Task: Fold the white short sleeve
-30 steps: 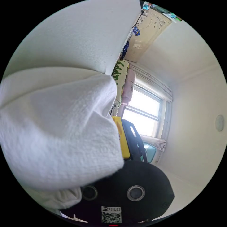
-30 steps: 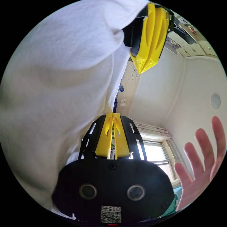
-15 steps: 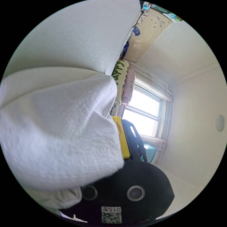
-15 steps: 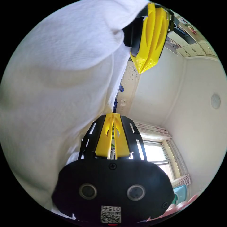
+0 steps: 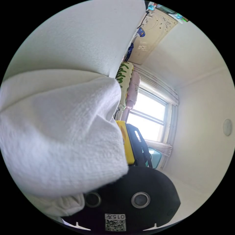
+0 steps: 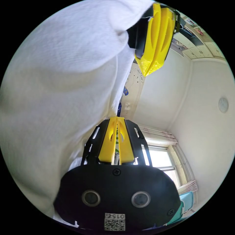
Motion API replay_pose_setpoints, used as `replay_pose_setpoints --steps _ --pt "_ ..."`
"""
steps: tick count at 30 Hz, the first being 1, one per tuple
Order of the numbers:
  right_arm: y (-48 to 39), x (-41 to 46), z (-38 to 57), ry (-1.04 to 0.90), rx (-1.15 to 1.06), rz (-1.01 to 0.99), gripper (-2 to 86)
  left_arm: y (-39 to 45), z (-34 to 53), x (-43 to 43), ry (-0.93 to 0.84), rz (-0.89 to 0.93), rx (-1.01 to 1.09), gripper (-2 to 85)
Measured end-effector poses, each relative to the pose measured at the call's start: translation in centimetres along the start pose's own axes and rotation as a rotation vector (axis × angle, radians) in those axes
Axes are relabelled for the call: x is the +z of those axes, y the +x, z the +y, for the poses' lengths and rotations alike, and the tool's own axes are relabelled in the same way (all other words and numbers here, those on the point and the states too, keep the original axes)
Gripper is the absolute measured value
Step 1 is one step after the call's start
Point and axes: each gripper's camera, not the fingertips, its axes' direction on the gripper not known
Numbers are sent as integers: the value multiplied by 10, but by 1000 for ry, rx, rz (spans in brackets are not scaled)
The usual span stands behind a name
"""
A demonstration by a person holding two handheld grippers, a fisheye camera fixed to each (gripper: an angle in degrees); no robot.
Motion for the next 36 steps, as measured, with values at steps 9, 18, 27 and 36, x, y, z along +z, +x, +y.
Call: replay_pose_setpoints --steps 9,18,27,36 --pt "-9 2 11 0 -1 0 -10 4 18 -3 0 -1 -1 -1" --pt "-15 4 21 0 -2 1 -10 11 31 -4 0 -1 -1 -1" --pt "-18 5 29 0 -2 1 -10 18 39 -4 0 -1 -1 -1" --pt "-19 7 34 0 -2 2 -10 26 43 -4 0 -2 0 -1"
